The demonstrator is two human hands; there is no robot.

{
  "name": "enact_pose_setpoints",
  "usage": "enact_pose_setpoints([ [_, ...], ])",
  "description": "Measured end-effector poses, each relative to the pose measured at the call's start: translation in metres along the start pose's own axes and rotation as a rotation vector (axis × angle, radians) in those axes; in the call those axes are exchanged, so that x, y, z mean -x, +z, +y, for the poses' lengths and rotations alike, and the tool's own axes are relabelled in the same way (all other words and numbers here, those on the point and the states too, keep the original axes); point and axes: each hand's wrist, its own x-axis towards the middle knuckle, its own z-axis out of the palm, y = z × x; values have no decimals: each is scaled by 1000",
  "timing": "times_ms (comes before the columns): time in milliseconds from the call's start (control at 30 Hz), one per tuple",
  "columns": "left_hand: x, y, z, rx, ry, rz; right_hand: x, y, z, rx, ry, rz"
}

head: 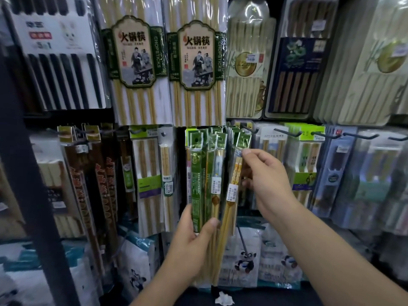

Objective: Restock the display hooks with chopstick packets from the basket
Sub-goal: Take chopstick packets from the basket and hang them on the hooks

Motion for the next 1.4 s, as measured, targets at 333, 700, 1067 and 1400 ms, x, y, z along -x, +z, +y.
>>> enact_pose_setpoints([
  [333, 8, -9, 6, 42, -15, 2, -17, 10, -3, 136, -147, 94],
  [700, 12, -9, 4, 52, 35, -9, -23, 15, -5, 151, -203, 160],
  [1067, 10, -6, 5, 50, 22, -12, -38, 12, 10, 315, -260, 205],
  [1400, 10, -1, 4, 79, 19, -64, 0, 17, -2, 163, -174, -17],
])
